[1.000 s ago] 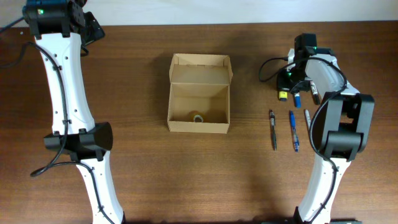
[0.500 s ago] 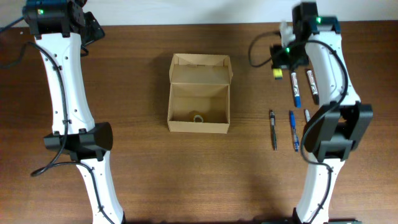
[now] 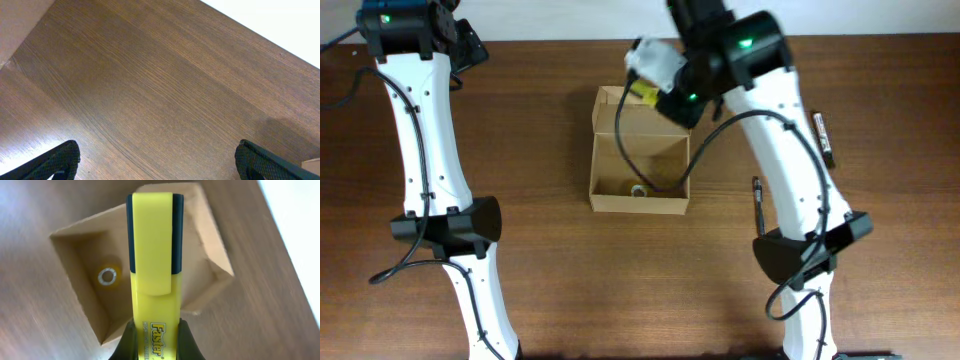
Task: Pack container
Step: 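Carry the highlighter into the box and open the right gripper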
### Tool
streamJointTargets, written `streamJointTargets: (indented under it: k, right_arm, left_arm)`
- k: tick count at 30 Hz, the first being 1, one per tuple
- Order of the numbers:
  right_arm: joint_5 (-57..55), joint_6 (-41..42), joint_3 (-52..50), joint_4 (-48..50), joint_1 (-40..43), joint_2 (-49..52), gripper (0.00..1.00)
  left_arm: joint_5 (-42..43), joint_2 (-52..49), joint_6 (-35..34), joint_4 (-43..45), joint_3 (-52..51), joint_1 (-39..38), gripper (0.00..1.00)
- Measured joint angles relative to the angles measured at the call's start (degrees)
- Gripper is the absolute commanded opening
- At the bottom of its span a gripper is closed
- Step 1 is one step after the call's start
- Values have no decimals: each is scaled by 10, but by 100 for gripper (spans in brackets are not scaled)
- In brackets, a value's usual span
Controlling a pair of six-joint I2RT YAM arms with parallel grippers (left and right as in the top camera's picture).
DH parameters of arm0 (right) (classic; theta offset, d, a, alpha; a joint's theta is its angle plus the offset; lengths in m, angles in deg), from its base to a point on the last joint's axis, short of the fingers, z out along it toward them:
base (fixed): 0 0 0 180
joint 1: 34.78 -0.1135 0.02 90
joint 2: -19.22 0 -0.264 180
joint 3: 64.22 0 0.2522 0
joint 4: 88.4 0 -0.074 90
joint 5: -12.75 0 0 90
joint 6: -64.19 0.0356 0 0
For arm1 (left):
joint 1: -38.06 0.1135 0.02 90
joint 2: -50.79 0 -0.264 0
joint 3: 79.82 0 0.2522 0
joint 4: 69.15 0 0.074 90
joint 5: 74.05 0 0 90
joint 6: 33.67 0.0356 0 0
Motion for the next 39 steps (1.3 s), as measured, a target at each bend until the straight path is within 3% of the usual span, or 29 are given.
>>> streamJointTargets:
  k: [8,25,26,27,28,29,33,36,39]
  right_arm:
    - [-1,-122,-128,47,-24,17,4]
    - [22,-127,-419,235,-53,28,4]
    - [23,-124,-425,242,-55,28,10]
    - [23,-120,-428,245,-56,28,24]
    - [23,-117,-430,249,-56,28,48]
    - [22,-114,-430,253,-56,28,54]
    - [22,-106,-430,245,-56,28,55]
    - [19,-104,-430,224,-56,28,48]
    - [13,-101,-425,188,-56,28,47]
  left_arm:
    - [0,0,0,0,0,0,100]
    - [0,0,0,0,0,0,100]
    - [0,0,0,0,0,0,100]
    - [0,0,0,0,0,0,100]
    - [0,0,0,0,0,0,100]
    - [0,0,0,0,0,0,100]
    - [0,0,0,0,0,0,100]
    - [0,0,0,0,0,0,100]
    - [0,0,0,0,0,0,100]
